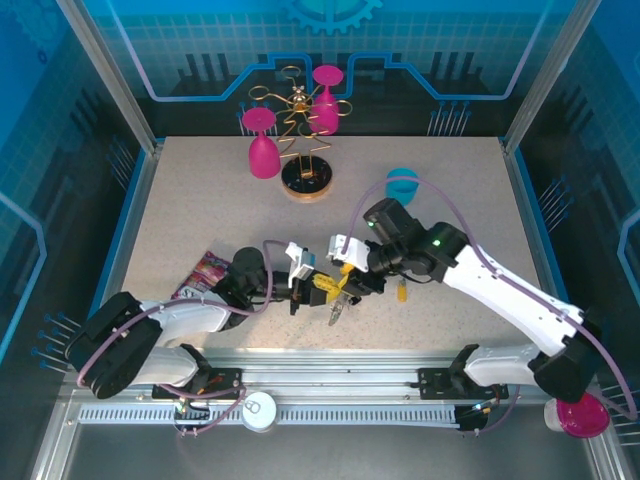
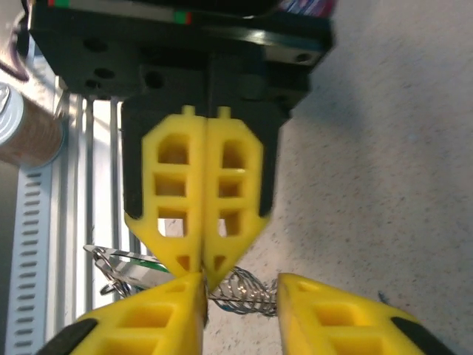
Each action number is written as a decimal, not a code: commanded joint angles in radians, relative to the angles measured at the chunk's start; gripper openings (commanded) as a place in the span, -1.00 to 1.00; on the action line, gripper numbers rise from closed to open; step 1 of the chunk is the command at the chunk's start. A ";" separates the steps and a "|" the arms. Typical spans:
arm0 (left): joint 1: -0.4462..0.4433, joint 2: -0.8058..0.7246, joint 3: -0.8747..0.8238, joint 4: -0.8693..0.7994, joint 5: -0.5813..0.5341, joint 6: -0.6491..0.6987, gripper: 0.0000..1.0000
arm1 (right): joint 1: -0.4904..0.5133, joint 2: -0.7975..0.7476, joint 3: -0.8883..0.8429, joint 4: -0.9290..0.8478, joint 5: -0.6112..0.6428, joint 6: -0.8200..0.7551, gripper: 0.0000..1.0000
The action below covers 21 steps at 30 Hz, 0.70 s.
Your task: Put the keys on the keyring
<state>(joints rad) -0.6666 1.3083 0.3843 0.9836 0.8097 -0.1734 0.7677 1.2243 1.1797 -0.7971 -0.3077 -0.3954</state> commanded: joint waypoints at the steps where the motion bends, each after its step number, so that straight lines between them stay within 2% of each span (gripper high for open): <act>1: 0.003 -0.036 -0.030 0.077 -0.018 0.055 -1.00 | -0.059 -0.134 -0.114 0.211 -0.037 0.104 -0.33; 6: 0.004 -0.024 -0.045 0.138 -0.020 0.049 -1.00 | -0.069 -0.328 -0.408 0.534 -0.095 0.187 -0.38; 10: 0.004 0.005 -0.051 0.208 -0.013 0.015 -1.00 | -0.067 -0.398 -0.564 0.739 -0.139 0.251 -0.44; 21: 0.004 0.029 -0.053 0.265 -0.008 -0.012 -1.00 | -0.064 -0.407 -0.650 0.862 -0.222 0.295 -0.49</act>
<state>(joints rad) -0.6666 1.3289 0.3416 1.1763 0.7967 -0.1761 0.7040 0.8291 0.5411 -0.0181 -0.4801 -0.1219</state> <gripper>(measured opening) 0.050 0.256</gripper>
